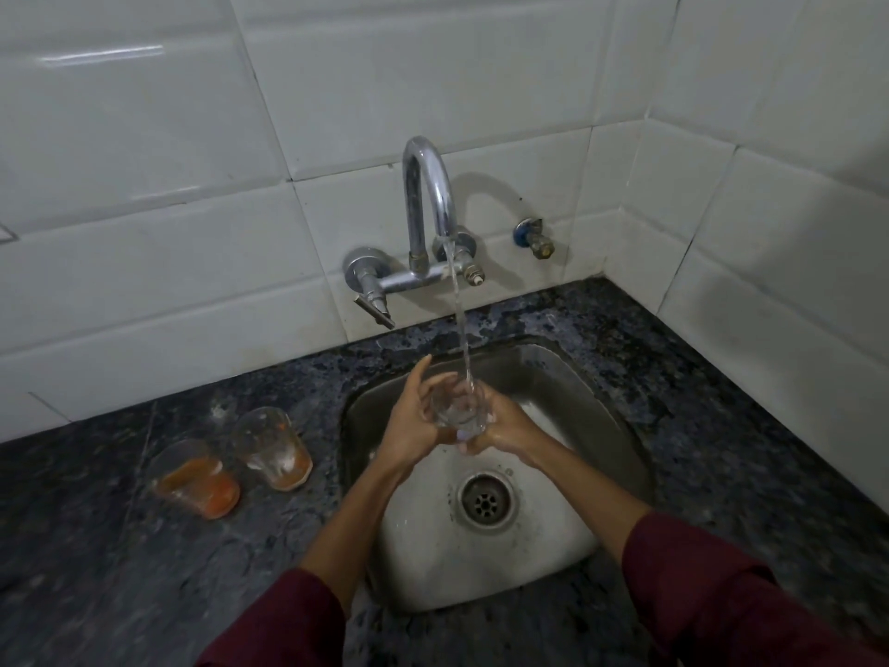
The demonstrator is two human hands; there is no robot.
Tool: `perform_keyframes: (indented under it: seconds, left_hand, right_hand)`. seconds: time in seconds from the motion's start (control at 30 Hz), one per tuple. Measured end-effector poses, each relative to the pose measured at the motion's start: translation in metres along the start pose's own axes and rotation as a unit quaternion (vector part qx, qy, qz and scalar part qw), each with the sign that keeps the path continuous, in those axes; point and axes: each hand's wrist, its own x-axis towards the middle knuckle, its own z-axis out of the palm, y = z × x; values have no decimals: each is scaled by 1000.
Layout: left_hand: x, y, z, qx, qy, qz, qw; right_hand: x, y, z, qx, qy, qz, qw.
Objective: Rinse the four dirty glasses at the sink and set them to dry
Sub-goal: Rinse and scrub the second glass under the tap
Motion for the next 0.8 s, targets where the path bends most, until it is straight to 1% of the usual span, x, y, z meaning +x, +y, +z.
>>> perform_keyframes:
  seconds: [0.1,0.17,0.27,0.33,0.4,0.43,0.5,0.53,0.63,0.7,0.77,0.8]
  left_hand:
    - [2,3,-3,-23,3,-20,1000]
    - [8,9,-4,-38,21,-44,998]
    - [25,23,-9,-29,110,-85,990]
    - [40,38,-16,26,191,-68,979]
    - [53,55,-19,115,271,-24,956]
    - [60,62,-19,153,303,-8,941]
    - [67,74,-16,197,337,-7,920]
    - [68,76,-15,227,338,-12,914]
    - [68,70,-17,332,307,0,892]
    - [66,69,-22,381,293,-1,877]
    - [57,72,-24,421,271,-26,865]
    - [48,72,-22,442,247,-52,861]
  right_hand:
    - [-1,-10,-18,-96,0,2,995]
    - [-5,-15,-31,-117,-11,9,993]
    - [-15,-31,-47,-131,-37,34,990]
    - [-20,-44,-55,-211,-35,33,976]
    - [-25,-57,-61,-309,-22,29,950]
    - [-28,-62,-62,-342,-13,32,939]
    - [-31,-68,-62,-383,4,37,923]
    - [-32,-70,-62,-401,9,39,915]
    - [-35,-74,-59,-462,15,36,886]
    - [-38,-76,-56,-498,7,24,867]
    - [-38,-77,-52,-532,-8,2,846]
    - [-37,-78,-50,-544,-15,-8,839]
